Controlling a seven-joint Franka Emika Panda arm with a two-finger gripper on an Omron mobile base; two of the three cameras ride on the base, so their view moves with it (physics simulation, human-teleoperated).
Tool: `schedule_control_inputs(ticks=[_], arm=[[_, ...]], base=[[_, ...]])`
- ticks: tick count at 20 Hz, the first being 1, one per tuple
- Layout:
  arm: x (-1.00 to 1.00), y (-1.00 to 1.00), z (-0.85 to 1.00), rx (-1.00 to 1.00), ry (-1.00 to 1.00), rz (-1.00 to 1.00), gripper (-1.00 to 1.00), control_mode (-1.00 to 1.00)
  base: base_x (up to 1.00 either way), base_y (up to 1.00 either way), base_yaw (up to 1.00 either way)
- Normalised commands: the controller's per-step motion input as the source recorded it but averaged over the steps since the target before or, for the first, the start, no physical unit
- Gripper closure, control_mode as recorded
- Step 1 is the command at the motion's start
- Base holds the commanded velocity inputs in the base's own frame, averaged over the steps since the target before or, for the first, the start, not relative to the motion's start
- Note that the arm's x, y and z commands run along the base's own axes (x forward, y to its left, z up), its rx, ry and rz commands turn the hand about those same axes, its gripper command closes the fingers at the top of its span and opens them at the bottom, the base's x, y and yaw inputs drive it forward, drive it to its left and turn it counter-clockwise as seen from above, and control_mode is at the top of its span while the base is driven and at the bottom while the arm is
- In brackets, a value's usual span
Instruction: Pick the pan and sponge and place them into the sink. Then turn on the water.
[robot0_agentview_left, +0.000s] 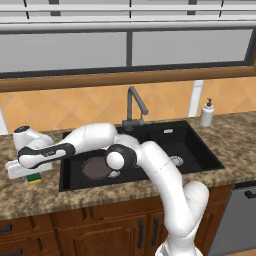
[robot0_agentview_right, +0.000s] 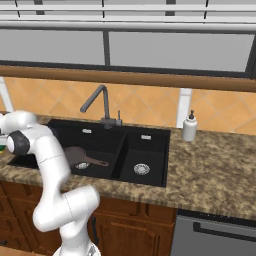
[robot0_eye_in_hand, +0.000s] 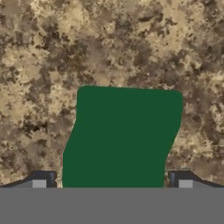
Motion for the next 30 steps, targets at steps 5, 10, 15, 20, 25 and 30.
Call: schedule_control_inputs(ticks=[5, 10, 15, 20, 25, 30], arm=[[0.04, 0.03, -0.41, 0.0, 0.0, 0.02, 1.0, -1.0], [-0.12, -0.1, -0.55, 0.01, -0.07, 0.0, 1.0, -1.0], [-0.33, -0.14, -0.53, 0.01, -0.06, 0.0, 1.0, -1.0], [-0.45, -0.41, -0.31, 0.0, -0.07, -0.14, 1.0, -1.0], [-0.73, -1.0, -0.49, 0.03, -0.26, -0.06, 1.0, -1.0], [-0.41, -1.0, 0.02, 0.1, -0.07, -0.14, 1.0, -1.0]], base=[[0.0, 0.0, 0.0], [0.0, 0.0, 0.0], [0.0, 0.0, 0.0], [0.0, 0.0, 0.0], [0.0, 0.0, 0.0], [0.0, 0.0, 0.0]])
